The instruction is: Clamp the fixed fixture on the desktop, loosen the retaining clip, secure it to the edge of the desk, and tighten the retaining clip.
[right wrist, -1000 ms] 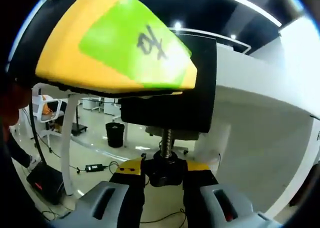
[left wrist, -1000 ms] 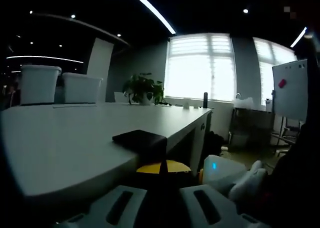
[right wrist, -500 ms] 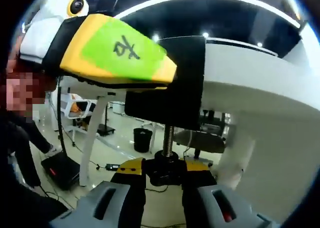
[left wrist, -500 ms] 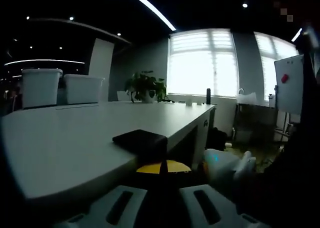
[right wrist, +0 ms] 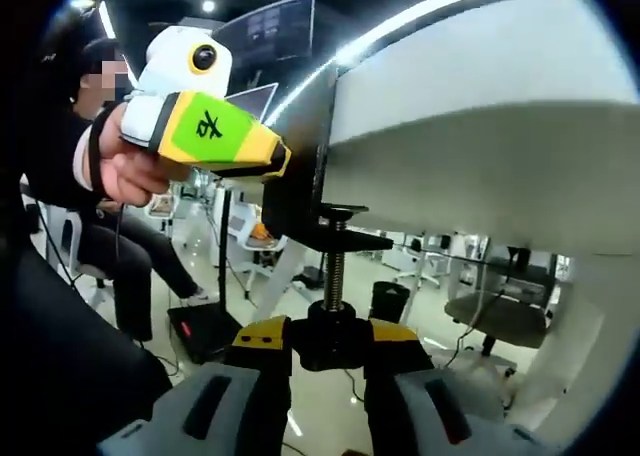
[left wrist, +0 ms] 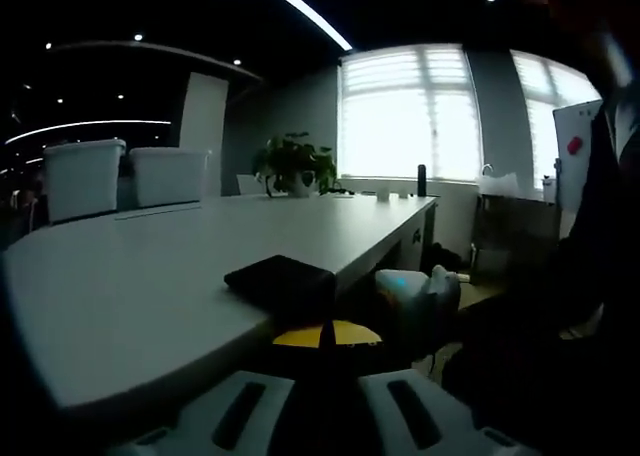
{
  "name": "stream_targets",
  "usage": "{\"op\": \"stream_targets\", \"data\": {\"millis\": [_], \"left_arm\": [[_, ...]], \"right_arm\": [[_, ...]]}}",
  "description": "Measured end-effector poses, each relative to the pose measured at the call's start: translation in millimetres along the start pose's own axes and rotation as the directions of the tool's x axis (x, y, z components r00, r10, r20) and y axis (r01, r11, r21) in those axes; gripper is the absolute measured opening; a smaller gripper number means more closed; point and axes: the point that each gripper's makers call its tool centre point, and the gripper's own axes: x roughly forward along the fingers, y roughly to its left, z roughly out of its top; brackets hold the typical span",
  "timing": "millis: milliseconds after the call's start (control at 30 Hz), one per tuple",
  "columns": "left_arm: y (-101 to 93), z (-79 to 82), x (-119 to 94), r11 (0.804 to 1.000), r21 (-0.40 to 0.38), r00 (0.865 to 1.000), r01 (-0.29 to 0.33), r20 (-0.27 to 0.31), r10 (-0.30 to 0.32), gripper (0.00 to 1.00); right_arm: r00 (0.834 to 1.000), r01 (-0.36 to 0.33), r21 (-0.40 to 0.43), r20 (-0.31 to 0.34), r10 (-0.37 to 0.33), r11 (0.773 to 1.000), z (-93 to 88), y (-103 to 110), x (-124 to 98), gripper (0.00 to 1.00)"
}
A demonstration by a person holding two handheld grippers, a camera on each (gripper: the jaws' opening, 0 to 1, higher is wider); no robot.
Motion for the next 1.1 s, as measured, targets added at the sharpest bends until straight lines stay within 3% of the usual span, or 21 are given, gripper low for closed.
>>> {"op": "stream_targets", "data": {"millis": [33,67,300,433,567,667,800,867,967,1033,1100], "left_arm": [[0.0,0.0,0,1.000,0.004,1.000,0.002,-0.003,-0.002,0.01],[0.1,-0.2,0,1.000,0.003,1.000,0.005,-0.006,-0.004,0.01],[3.4,-1.1,0,1.000,0.008,1.000,0.013,-0.001,-0.013,0.01],[2.8,-1.6,0,1.000,0.002,1.000,0.013,0.004,-0.013,0.01],[4.3,-2.0,-1,0.999,-0.031,1.000,0.020,0.016,-0.019,0.01],[4.6,-1.6,-1,0.998,-0.052,1.000,0.024,0.016,-0.023,0.01],[4.6,-1.2,-1,0.996,-0.083,0.999,0.033,0.011,-0.032,0.01],[7.8,-1.0,-2,0.994,-0.102,0.999,0.036,0.012,-0.035,0.01],[3.9,-0.3,-5,0.994,-0.098,0.999,0.040,0.025,-0.038,0.01],[2.3,1.3,-9,0.995,-0.091,0.999,0.041,0.030,-0.038,0.01],[1.8,2.7,-11,0.994,-0.095,0.998,0.046,0.042,-0.042,0.01]], "right_arm": [[1.000,-0.018,-0.002,0.002,0.018,1.000,2.2,4,-2,0.23],[0.999,-0.035,-0.063,0.027,0.037,0.997,7.3,5,-2,0.23],[0.998,-0.052,-0.061,0.029,0.053,0.997,9.4,11,-5,0.24],[1.000,-0.020,-0.035,0.014,0.021,0.999,8.8,9,-4,0.24],[0.999,0.016,0.055,-0.043,-0.014,0.998,0.4,10,-5,0.25],[0.993,0.100,0.033,-0.071,-0.097,0.994,-1.1,0,-6,0.28],[0.972,0.205,0.035,-0.124,-0.200,0.978,-4.2,-6,-10,0.32],[0.962,0.255,0.066,-0.116,-0.247,0.965,1.2,-6,-13,0.35],[0.933,0.345,0.032,-0.120,-0.339,0.938,7.9,3,-18,0.46],[0.906,0.408,0.034,-0.139,-0.399,0.913,7.1,9,-19,0.56],[0.866,0.486,0.045,-0.159,-0.474,0.873,6.3,12,-20,0.62]]}}
